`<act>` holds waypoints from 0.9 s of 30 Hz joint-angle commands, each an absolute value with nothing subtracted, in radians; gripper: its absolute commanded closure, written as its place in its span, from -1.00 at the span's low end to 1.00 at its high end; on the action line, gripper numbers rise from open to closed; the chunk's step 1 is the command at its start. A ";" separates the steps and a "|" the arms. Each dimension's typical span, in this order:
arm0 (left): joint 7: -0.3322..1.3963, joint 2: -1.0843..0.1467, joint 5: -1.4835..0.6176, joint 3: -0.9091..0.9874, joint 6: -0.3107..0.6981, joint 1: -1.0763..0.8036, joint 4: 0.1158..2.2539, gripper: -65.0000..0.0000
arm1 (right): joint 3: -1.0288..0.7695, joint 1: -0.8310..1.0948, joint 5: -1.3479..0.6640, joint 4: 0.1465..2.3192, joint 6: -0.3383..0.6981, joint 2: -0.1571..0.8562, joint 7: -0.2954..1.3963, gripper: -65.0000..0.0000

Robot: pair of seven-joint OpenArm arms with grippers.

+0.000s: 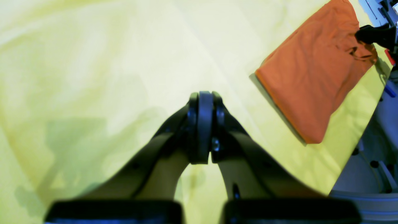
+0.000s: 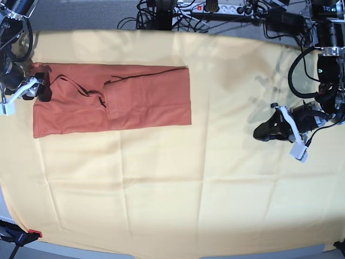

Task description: Fold the T-shirt properly

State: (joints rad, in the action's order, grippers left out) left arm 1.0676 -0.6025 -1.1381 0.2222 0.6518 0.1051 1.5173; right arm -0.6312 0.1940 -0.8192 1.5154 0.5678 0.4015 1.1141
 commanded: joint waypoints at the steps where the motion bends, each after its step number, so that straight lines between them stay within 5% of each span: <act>1: 1.049 -0.621 -1.165 0.231 0.659 0.122 1.534 1.00 | -0.637 0.196 -0.788 1.520 0.546 0.419 1.135 -0.39; 11: 1.052 -0.620 -1.165 0.231 0.659 0.122 1.534 1.00 | -0.636 0.202 -0.770 1.446 0.456 0.412 1.091 -0.39; 22: 1.052 -0.620 -1.165 0.231 0.659 0.122 1.534 1.00 | -0.635 0.202 -1.227 1.336 0.644 0.410 1.354 -0.39; 27: 1.048 -0.620 -1.165 0.231 0.659 0.122 1.534 1.00 | -0.635 0.199 -1.267 1.336 0.659 0.410 1.354 -0.33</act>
